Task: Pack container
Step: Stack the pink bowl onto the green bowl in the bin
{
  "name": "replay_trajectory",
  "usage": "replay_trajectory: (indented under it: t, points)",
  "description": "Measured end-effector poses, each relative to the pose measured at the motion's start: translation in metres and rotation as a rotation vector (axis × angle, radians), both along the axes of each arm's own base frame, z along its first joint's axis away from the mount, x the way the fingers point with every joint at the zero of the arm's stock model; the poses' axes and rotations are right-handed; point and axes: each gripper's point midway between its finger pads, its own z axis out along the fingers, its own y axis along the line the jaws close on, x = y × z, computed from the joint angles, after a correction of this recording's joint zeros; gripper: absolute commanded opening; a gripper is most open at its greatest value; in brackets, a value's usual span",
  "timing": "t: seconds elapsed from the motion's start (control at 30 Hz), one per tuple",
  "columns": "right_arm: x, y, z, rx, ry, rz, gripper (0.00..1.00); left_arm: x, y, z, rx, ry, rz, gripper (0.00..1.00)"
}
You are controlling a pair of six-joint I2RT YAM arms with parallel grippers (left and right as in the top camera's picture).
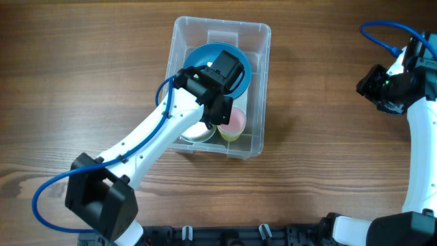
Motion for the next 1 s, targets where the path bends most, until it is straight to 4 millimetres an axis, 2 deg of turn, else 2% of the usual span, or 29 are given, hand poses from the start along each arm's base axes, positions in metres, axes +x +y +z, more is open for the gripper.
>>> replay_trajectory:
  t: [0.17, 0.23, 0.27, 0.33, 0.4, 0.43, 0.47, 0.53, 0.6, 0.63, 0.67, 0.73, 0.77, 0.8, 0.83, 0.87, 0.9, 1.0]
  points:
    - [0.000, 0.000, 0.000, 0.000, 0.000, 0.000, 0.48, -0.001, 0.001, -0.003, 0.009, 0.010, -0.002, 0.44]
    - [0.000, 0.000, 0.000, 0.000, 0.000, 0.000, 0.48, 0.001, 0.008, 0.002, 0.008, 0.004, 0.013, 0.48]
    - [0.000, 0.000, 0.000, 0.000, 0.000, 0.000, 0.48, 0.004, 0.014, 0.010, 0.004, -0.019, 0.029, 0.54]
    - [0.001, 0.000, 0.001, -0.007, -0.006, 0.011, 0.48, 0.017, 0.044, 0.046, -0.015, -0.130, 0.107, 0.68]
    - [0.006, 0.001, 0.003, -0.018, -0.023, 0.028, 0.49, 0.030, 0.093, 0.096, -0.051, -0.285, 0.239, 0.82]
    - [0.012, 0.004, 0.005, -0.033, -0.045, 0.049, 0.51, 0.035, 0.116, 0.114, -0.061, -0.345, 0.303, 0.94]
    - [0.021, 0.017, 0.008, -0.046, -0.070, 0.099, 0.52, 0.045, 0.158, 0.139, -0.064, -0.437, 0.427, 0.97]
    - [0.036, 0.040, 0.015, -0.073, -0.122, 0.173, 0.52, 0.055, 0.192, 0.148, -0.062, -0.489, 0.524, 0.97]
    - [0.045, 0.079, 0.012, -0.077, -0.136, 0.286, 0.51, 0.065, 0.229, 0.141, -0.037, -0.487, 0.626, 0.91]
    - [0.050, 0.094, 0.005, -0.074, -0.123, 0.325, 0.50, 0.070, 0.241, 0.130, -0.033, -0.456, 0.658, 0.70]
    - [0.057, 0.105, -0.009, -0.070, -0.101, 0.355, 0.48, 0.074, 0.245, 0.117, -0.038, -0.415, 0.672, 0.30]
    - [0.077, 0.116, -0.035, -0.059, -0.079, 0.365, 0.41, 0.079, 0.244, 0.088, -0.041, -0.320, 0.672, 0.12]
    - [0.090, 0.117, -0.046, -0.058, -0.091, 0.361, 0.39, 0.080, 0.241, 0.069, -0.039, -0.251, 0.667, 0.06]
    - [0.102, 0.118, -0.061, -0.055, -0.089, 0.354, 0.31, 0.080, 0.238, 0.052, -0.036, -0.194, 0.664, 0.04]
    - [0.110, 0.118, -0.068, -0.055, -0.096, 0.348, 0.30, 0.081, 0.235, 0.030, -0.030, -0.120, 0.658, 0.04]
    - [0.114, 0.118, -0.071, -0.052, -0.103, 0.342, 0.30, 0.080, 0.233, 0.022, -0.033, -0.094, 0.653, 0.04]
    - [0.123, 0.121, -0.073, -0.045, -0.130, 0.346, 0.30, 0.078, 0.229, -0.004, -0.029, -0.003, 0.649, 0.04]
    - [0.132, 0.136, -0.087, 0.025, -0.138, 0.387, 0.30, 0.074, 0.214, -0.031, -0.078, 0.107, 0.632, 0.04]
